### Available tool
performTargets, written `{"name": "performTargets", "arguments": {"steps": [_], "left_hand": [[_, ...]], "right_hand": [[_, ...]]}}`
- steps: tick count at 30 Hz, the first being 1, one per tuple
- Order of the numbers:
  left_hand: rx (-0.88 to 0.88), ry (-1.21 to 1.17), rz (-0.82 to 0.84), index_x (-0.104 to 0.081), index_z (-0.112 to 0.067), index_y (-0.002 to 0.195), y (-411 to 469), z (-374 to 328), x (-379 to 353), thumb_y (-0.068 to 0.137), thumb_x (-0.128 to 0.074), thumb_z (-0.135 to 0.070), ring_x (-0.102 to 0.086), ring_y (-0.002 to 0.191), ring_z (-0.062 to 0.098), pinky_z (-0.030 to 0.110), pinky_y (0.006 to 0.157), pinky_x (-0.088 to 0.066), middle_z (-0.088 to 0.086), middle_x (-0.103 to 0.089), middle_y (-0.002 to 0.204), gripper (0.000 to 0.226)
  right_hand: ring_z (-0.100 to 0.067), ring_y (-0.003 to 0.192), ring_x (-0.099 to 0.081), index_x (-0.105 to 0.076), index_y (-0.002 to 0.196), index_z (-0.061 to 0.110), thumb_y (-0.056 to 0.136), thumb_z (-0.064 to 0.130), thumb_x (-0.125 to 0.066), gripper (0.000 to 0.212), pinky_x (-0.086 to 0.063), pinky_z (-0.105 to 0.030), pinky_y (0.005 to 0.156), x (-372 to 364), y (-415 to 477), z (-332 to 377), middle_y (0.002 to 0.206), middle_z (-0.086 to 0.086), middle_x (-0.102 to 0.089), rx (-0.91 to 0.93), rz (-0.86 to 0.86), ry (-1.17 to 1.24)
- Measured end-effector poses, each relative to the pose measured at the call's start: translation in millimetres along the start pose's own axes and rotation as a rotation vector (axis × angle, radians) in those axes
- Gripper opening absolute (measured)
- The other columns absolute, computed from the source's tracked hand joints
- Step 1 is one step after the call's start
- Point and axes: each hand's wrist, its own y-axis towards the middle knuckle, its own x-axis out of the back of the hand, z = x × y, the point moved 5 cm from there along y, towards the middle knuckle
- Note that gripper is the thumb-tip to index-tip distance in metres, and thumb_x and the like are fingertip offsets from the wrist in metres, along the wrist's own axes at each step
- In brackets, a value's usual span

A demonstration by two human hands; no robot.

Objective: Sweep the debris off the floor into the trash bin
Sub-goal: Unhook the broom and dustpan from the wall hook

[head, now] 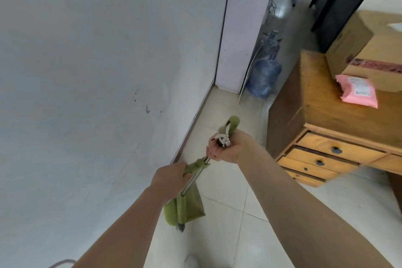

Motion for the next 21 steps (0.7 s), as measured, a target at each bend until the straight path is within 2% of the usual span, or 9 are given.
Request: {"name": "performTargets", "arguments": {"steps": [3,5,8,10,13,16,18,19,21], "left_hand": [[-0.091,0.031,0.008,-0.048,-0.027,0.091,4,-28,-3,0.099,-0.038,-0.049,-0.059,0.072,0.012,0.026,0.072,-0.049,-0.008,-0.059,0.08,0.026],[-0.157,0.055,0.041,-0.048,-0.027,0.094,6,-44,-9,0.099,-0.039,-0.047,-0.057,0.07,0.011,0.024,0.068,-0.047,-0.008,-0.057,0.079,0.022],[-0.26,0.106,0.088,-0.05,-0.024,0.101,8,-74,-22,0.1,-0.041,-0.043,-0.053,0.068,0.009,0.022,0.065,-0.043,-0.01,-0.053,0.077,0.021],[-0.317,0.144,0.094,-0.053,-0.022,0.104,6,-98,-27,0.1,-0.042,-0.041,-0.052,0.067,0.01,0.023,0.064,-0.042,-0.009,-0.053,0.078,0.023],[-0.365,0.174,0.109,-0.055,-0.022,0.106,6,-126,-37,0.098,-0.045,-0.042,-0.058,0.073,0.014,0.027,0.067,-0.047,-0.008,-0.06,0.083,0.024],[-0.44,0.212,0.114,-0.056,-0.024,0.11,5,-163,-49,0.097,-0.045,-0.045,-0.063,0.081,0.017,0.032,0.074,-0.051,-0.007,-0.064,0.09,0.027],[-0.473,0.248,0.11,-0.054,-0.024,0.112,2,-179,-57,0.097,-0.045,-0.045,-0.064,0.084,0.019,0.032,0.075,-0.05,-0.008,-0.065,0.095,0.028],[-0.454,0.28,0.108,-0.053,-0.023,0.114,2,-178,-57,0.098,-0.044,-0.044,-0.064,0.087,0.019,0.03,0.074,-0.046,-0.008,-0.065,0.097,0.027],[-0.37,0.312,0.114,-0.051,-0.025,0.117,7,-158,-54,0.1,-0.042,-0.041,-0.063,0.09,0.019,0.029,0.075,-0.036,-0.008,-0.064,0.1,0.025]], "right_hand": [[0.002,0.06,-0.036,-0.054,0.081,0.006,0.07,-0.007,-0.048,0.017,-0.043,-0.014,0.051,23,-14,25,0.122,0.012,-0.046,0.023,-0.01,-0.037],[0.002,0.061,-0.037,-0.053,0.088,0.01,0.073,-0.006,-0.047,0.023,-0.04,-0.014,0.051,45,-26,40,0.129,0.012,-0.048,0.051,-0.021,-0.049],[-0.019,0.039,-0.048,-0.046,0.105,0.017,0.081,-0.006,-0.041,0.034,-0.039,-0.013,0.051,85,-43,63,0.116,0.0,-0.045,0.115,-0.051,-0.139],[-0.021,0.036,-0.048,-0.046,0.101,0.017,0.078,-0.007,-0.039,0.034,-0.041,-0.014,0.048,107,-57,76,0.112,0.002,-0.042,0.146,-0.035,-0.181],[-0.019,0.037,-0.049,-0.044,0.104,0.02,0.076,-0.008,-0.042,0.04,-0.043,-0.015,0.043,137,-82,91,0.091,-0.009,-0.041,0.183,-0.007,-0.225],[-0.024,0.036,-0.051,-0.044,0.135,0.024,0.085,0.0,-0.038,0.056,-0.045,-0.018,0.039,163,-107,103,0.087,-0.012,-0.041,0.268,0.047,-0.231],[-0.027,0.036,-0.054,-0.041,0.142,0.011,0.09,0.003,-0.037,0.052,-0.049,-0.026,0.036,185,-131,115,0.089,-0.015,-0.042,0.303,0.039,-0.235],[-0.029,0.034,-0.055,-0.041,0.137,0.007,0.094,0.006,-0.038,0.044,-0.048,-0.028,0.031,199,-146,125,0.092,-0.019,-0.044,0.337,0.0,-0.257],[-0.026,0.033,-0.056,-0.041,0.126,-0.002,0.094,0.007,-0.041,0.033,-0.041,-0.025,0.026,233,-177,149,0.094,-0.025,-0.045,0.369,-0.055,-0.261]]}}
